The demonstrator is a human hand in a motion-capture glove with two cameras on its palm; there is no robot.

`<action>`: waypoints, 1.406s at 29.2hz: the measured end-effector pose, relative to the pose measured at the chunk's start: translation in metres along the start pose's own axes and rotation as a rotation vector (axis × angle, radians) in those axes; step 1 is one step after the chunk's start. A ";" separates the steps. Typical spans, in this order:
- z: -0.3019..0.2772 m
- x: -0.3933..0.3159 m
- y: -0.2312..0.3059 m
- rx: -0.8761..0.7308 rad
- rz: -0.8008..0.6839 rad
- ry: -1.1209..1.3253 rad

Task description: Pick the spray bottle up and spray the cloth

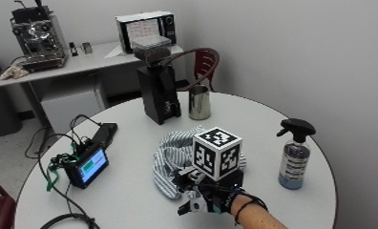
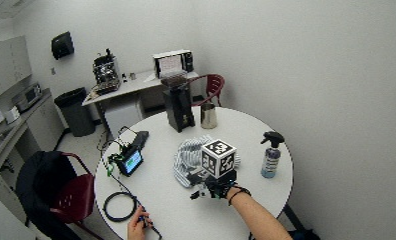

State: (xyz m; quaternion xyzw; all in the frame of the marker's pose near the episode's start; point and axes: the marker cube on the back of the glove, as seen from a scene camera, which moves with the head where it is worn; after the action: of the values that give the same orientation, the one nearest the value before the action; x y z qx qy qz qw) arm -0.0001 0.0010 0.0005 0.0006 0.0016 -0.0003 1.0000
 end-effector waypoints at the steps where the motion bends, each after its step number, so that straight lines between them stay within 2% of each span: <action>1: 0.000 0.000 0.000 0.000 0.000 0.001; 23: 0.023 -0.006 0.016 -0.054 0.007 -0.035; 33: 0.021 0.000 0.071 -0.021 0.005 -0.099; 41: 0.011 0.012 0.124 0.079 0.000 -0.198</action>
State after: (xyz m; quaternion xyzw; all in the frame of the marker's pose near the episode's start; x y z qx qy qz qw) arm 0.0123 0.1251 0.0117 0.0398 -0.0972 -0.0005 0.9945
